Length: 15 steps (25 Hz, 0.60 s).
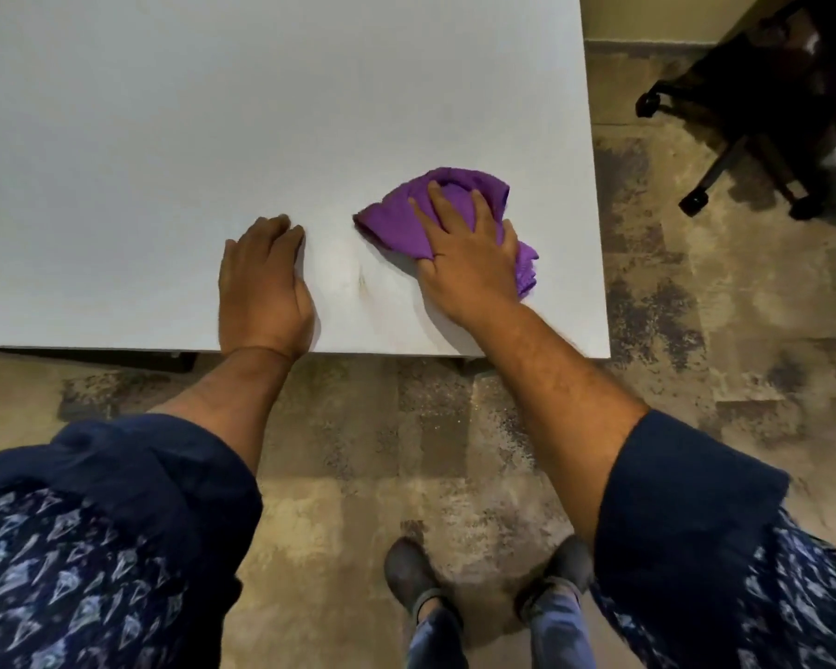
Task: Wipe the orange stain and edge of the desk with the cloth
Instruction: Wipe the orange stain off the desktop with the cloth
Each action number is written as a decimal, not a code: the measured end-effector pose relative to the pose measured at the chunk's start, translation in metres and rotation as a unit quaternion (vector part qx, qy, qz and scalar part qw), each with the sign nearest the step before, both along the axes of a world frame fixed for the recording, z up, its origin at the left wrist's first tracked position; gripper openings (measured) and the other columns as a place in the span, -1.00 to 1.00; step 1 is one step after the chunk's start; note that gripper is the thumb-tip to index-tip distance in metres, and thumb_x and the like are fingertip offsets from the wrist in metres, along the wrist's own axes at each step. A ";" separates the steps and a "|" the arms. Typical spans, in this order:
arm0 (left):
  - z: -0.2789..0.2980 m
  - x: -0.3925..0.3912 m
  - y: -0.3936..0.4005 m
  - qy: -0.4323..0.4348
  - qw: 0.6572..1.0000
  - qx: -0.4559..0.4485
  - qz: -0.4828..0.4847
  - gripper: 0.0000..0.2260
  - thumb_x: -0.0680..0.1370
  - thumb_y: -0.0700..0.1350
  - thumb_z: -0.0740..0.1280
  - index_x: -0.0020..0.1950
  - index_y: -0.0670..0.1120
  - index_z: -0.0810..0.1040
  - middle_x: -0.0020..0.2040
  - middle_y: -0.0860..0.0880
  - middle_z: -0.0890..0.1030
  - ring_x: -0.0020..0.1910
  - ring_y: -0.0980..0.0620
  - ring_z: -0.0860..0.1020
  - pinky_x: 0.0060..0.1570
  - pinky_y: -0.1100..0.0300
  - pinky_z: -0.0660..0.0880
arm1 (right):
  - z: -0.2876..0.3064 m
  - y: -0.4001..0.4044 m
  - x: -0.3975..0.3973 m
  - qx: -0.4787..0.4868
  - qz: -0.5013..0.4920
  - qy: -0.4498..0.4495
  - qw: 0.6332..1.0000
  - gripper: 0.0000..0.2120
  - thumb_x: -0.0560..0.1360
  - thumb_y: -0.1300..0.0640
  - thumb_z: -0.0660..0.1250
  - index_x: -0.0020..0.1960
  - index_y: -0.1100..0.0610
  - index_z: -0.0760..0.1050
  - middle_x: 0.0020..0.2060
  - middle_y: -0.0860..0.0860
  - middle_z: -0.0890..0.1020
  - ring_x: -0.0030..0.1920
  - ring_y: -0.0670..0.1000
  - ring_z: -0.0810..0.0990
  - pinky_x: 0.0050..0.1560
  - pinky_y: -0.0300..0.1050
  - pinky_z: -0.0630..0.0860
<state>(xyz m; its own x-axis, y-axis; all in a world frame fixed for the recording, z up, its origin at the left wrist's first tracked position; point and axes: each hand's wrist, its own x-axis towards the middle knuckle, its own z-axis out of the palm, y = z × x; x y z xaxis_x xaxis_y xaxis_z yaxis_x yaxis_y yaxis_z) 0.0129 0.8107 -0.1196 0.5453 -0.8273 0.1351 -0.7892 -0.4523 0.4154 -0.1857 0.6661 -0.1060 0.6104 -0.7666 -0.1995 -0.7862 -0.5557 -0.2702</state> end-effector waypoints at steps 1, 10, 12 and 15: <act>-0.001 0.001 0.002 0.011 1.000 -0.003 0.002 -0.56 0.65 -0.30 0.21 0.54 -0.18 0.50 0.54 -0.18 0.51 0.57 -0.21 0.42 0.68 -0.20 0.12 | -0.002 0.005 -0.001 -0.003 0.032 -0.010 0.999 -0.36 0.71 -0.09 0.17 0.74 -0.11 0.06 0.74 -0.05 0.12 0.72 0.26 0.01 0.63 0.39 0.02; 0.002 0.002 0.002 0.022 1.000 0.005 -0.001 -0.44 0.55 -0.41 0.22 0.55 -0.15 0.49 0.55 -0.16 0.51 0.62 -0.18 0.38 0.70 -0.17 0.09 | 0.016 0.079 -0.070 0.017 0.250 -0.065 0.966 -0.42 0.66 0.09 0.30 0.67 -0.05 0.31 0.65 -0.04 0.38 0.65 0.15 0.31 0.64 0.24 0.20; 0.001 0.001 0.002 0.023 1.000 0.007 0.001 -0.44 0.55 -0.41 0.21 0.56 -0.15 0.48 0.55 -0.15 0.51 0.62 -0.18 0.38 0.71 -0.15 0.09 | 0.016 0.055 -0.067 -0.027 0.237 -0.043 0.970 -0.47 0.66 0.09 0.27 0.63 0.00 0.38 0.62 0.04 0.43 0.61 0.19 0.39 0.62 0.26 0.27; 0.000 0.001 0.002 0.024 1.000 0.003 0.006 -0.44 0.55 -0.40 0.21 0.55 -0.14 0.49 0.54 -0.15 0.51 0.61 -0.18 0.39 0.71 -0.16 0.09 | 0.017 0.007 -0.014 -0.061 0.073 0.001 0.995 -0.41 0.67 0.19 0.28 0.68 0.08 0.28 0.69 0.11 0.30 0.68 0.24 0.24 0.68 0.24 0.11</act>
